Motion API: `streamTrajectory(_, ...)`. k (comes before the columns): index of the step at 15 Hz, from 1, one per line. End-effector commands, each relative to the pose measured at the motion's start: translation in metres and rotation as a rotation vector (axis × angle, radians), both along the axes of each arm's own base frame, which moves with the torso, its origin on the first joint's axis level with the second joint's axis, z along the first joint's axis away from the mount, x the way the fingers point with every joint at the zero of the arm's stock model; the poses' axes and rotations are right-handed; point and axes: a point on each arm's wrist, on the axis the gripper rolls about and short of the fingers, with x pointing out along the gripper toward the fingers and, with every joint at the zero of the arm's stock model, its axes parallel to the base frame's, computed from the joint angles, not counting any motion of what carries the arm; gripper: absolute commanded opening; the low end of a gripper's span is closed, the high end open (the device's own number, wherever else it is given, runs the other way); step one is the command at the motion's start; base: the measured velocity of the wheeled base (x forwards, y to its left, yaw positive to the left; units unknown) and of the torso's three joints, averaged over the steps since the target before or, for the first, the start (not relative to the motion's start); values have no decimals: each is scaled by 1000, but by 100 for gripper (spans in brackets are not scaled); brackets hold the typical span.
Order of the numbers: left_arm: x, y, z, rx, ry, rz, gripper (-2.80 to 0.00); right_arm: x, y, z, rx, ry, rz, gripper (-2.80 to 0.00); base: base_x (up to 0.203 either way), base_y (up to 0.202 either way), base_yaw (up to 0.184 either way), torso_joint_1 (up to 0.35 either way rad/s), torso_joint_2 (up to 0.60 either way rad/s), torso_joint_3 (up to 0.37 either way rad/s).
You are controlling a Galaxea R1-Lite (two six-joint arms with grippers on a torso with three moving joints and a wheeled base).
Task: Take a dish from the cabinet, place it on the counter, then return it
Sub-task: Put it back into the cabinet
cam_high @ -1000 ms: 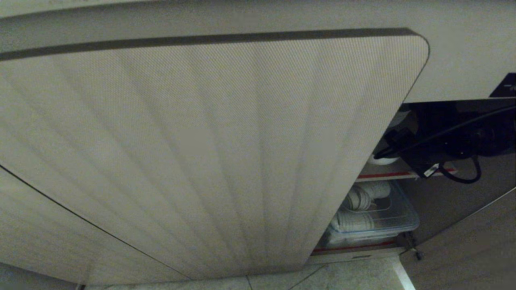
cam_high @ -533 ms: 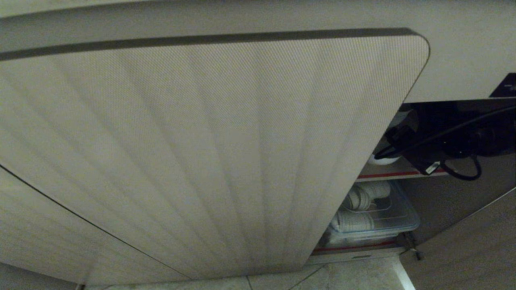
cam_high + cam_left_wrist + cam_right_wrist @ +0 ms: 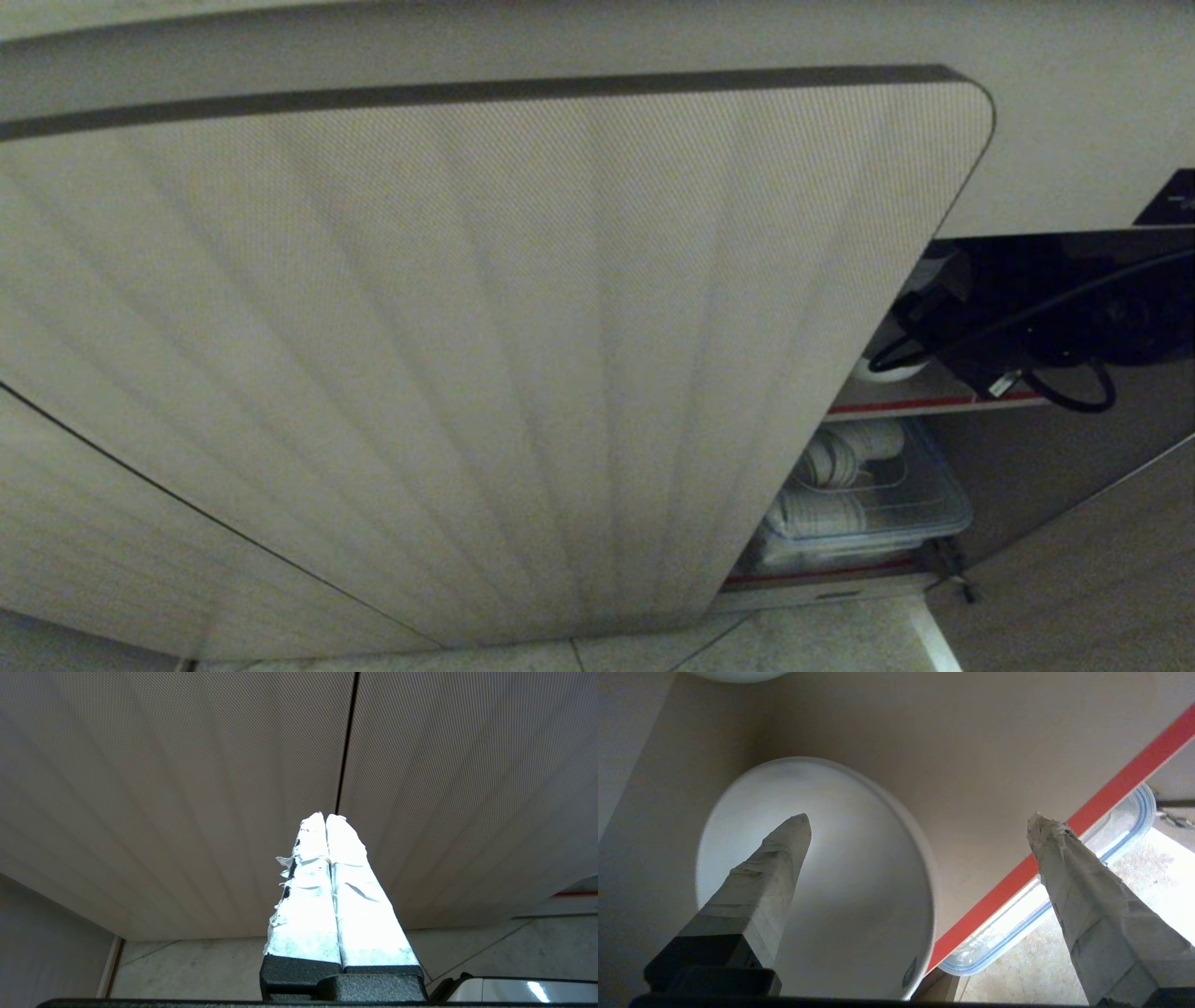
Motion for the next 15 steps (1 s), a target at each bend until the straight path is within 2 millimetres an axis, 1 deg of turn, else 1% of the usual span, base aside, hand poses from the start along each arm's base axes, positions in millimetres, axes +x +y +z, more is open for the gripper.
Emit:
streamTrajectory(1,0,0,0,-1,0,1,-280,-1,0,1,-5,-8,3,0,0,0,0,0,0,0)
streamTrajectory(11,0,0,0,-1,0,1,-280,-9,-1,-7,-134,-62,77,0,0,0,0,0,0,0)
streamTrajectory(15,0,0,0,-1,-1,1,-280,-13,-1,-7,-195,-116,111,0,0,0,0,0,0,0)
